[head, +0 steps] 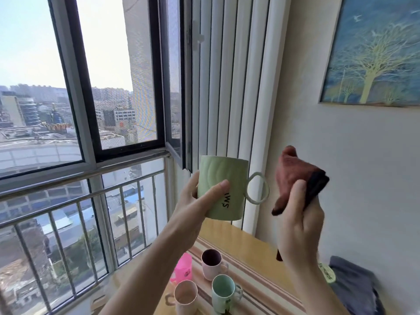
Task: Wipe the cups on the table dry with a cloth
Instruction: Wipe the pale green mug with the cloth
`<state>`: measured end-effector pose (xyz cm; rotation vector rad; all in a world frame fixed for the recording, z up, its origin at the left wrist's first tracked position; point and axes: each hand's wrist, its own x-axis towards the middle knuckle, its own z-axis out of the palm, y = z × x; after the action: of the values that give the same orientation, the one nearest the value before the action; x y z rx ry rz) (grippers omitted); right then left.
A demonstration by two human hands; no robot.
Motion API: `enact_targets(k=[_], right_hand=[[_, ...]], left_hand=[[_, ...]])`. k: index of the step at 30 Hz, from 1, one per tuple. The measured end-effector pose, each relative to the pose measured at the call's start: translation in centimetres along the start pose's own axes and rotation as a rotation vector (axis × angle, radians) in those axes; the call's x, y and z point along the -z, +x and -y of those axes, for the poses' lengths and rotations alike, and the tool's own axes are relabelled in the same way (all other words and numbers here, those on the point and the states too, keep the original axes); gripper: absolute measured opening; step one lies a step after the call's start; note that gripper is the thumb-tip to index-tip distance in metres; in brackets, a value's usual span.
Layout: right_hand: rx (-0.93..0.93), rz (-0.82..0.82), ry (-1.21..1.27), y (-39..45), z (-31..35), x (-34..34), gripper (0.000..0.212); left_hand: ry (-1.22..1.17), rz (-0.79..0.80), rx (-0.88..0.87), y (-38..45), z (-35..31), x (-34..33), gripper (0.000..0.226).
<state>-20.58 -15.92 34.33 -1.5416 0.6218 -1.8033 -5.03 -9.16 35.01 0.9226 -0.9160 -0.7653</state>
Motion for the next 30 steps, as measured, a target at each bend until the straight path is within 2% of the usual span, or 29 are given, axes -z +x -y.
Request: enact_targets(k=[3,6,10,15,18,20,23,25,30], right_hand=[[0.093,0.139,-0.04,-0.4,0.2,-2.0,0.042],[0.148,0.093,-0.018,-1.1,0.3,-2.8,0.032],[0.166,0.057,-0.027,-1.1,0.2,-3.2,0.034],[0.159,0.152,0.008,-3.7,-0.7,-2.6,0.043],[0.125,0.082,0.021,-2.4,-1.1,-1.8,0.039],[0.031,0.071,0.054,-0.6,-0.6,-1.8,0.04],[-0.068,0.284,0.171,0.3,0.3,-2.5,0.043],[-0.084,0.387,0.182,-0.3,0.0,-2.5,0.047],[0.049,0.413,0.102,-2.8,-0.8,-1.6,0.054]], left_hand=[[-0.038,0.008,-0.005,0.1,0.9,-1.2,0.063],[-0.002,-0.028,-0.023,0.2,1.5,-1.9,0.065],[0.108,-0.097,-0.091,0.3,1.8,-2.4,0.064],[-0.073,-0.171,-0.057,0.9,1.4,-2.0,0.058],[-0.108,-0.103,0.025,0.8,1.1,-1.5,0.063],[-0.164,-0.064,0.099,0.6,1.2,-1.8,0.065],[-0.345,0.013,0.177,0.4,1.0,-2.8,0.063],[-0.368,0.064,0.152,0.5,1.2,-3.1,0.06],[-0.352,0.064,0.075,0.7,1.9,-2.4,0.057]])
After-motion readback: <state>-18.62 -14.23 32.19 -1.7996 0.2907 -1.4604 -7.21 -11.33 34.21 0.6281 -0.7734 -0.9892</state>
